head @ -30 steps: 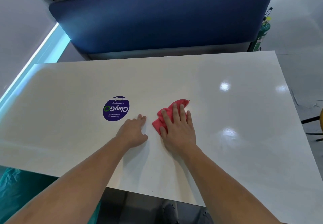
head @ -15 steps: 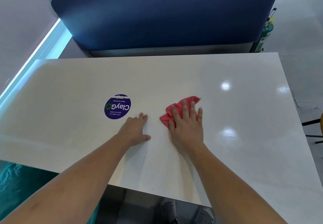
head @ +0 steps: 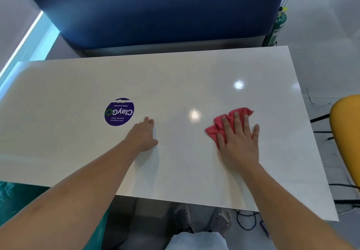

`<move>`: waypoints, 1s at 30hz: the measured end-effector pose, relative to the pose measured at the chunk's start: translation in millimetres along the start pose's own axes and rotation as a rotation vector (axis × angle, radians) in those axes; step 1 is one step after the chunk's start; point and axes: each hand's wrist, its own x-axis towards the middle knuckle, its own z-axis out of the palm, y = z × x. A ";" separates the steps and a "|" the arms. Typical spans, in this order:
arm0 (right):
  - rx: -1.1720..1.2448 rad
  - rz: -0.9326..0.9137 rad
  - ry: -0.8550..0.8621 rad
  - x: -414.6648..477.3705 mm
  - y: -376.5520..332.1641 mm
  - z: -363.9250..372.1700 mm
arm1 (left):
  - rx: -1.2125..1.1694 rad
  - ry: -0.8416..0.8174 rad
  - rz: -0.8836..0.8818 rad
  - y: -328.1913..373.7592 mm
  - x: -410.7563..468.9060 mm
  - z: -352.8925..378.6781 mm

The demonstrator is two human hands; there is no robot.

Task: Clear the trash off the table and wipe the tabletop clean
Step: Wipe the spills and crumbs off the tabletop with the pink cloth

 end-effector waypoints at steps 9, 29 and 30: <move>-0.042 -0.285 -0.028 -52.2 -3.3 17.0 | -0.343 0.313 0.110 86.2 -14.7 20.2; 0.587 0.151 -0.373 37.2 121.6 -75.8 | -0.430 0.002 0.348 283.4 13.2 -28.6; 0.619 0.170 -0.415 43.8 124.4 -80.9 | -0.453 -0.005 0.379 283.1 16.7 -34.9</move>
